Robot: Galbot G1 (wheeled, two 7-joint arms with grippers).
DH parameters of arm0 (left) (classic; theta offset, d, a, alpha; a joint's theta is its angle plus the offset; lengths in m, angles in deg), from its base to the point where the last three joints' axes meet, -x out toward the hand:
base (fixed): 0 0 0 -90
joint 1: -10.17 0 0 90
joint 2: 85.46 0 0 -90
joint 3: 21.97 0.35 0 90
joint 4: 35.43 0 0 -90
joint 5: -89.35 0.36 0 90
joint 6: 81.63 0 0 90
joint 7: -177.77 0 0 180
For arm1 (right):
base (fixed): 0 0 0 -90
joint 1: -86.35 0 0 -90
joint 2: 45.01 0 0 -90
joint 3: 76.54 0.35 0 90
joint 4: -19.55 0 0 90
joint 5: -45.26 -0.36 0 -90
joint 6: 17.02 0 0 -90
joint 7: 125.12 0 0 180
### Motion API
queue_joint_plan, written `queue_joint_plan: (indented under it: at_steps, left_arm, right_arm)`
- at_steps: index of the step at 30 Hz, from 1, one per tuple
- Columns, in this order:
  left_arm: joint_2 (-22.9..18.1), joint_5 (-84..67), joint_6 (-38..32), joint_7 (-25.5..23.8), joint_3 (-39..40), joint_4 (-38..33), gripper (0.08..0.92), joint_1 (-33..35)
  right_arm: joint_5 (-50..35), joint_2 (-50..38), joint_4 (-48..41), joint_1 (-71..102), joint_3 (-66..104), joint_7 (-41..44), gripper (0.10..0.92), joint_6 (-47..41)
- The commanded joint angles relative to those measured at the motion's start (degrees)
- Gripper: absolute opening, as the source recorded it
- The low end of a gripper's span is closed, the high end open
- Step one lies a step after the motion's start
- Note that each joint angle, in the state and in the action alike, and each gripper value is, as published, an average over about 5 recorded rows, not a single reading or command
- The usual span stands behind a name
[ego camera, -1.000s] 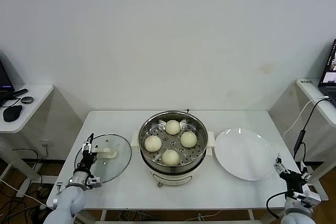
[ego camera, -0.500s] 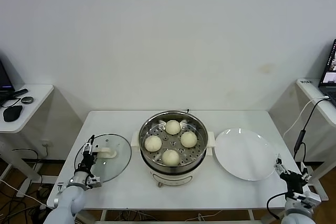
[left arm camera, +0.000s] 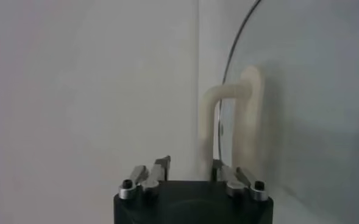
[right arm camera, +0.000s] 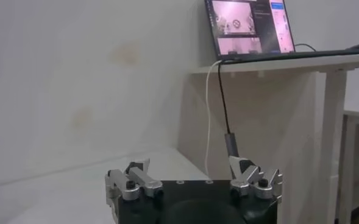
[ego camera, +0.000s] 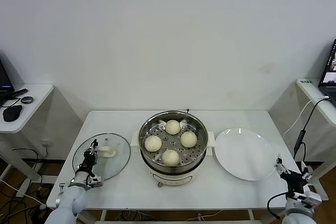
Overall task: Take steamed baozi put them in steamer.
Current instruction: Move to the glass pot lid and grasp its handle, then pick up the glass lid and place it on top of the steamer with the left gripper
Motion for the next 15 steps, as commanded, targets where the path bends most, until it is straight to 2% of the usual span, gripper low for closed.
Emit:
queue_joint_plan:
  at_steps: [1,5,8,10,12,15]
  left_arm:
    - [-0.73,-4.53,8.42,-2.08,-0.69,-5.73,0.248,2.06]
    - [-1.41,-6.20,18.86,-6.86,-1.83,-17.82,0.176,6.46]
    - [-1.27,-4.34,27.82,-8.89,-0.73,-26.29,0.172,9.08]
    - [-2.05,-2.18,34.30,-12.06,-0.32,-31.72,0.172,9.88]
    - [-4.34,-0.09,39.02,-16.09,-0.86,-36.66,0.172,10.41]
    - [-8.84,3.97,40.52,-19.58,-2.60,-40.87,0.172,11.22]
  right_arm:
    - [-0.10,-0.08,0.82,0.13,0.18,0.14,0.823,-0.48]
    - [-0.14,-0.02,0.88,0.09,0.08,0.19,0.823,-0.67]
    - [-0.24,0.03,1.00,-0.08,-0.01,0.22,0.823,-0.85]
    - [-0.38,0.09,1.19,-0.16,-0.01,0.26,0.823,-1.00]
    - [-0.49,0.25,1.45,-0.14,0.00,0.34,0.823,-1.15]
    - [-0.56,0.47,1.85,0.04,-0.01,0.49,0.823,-1.27]
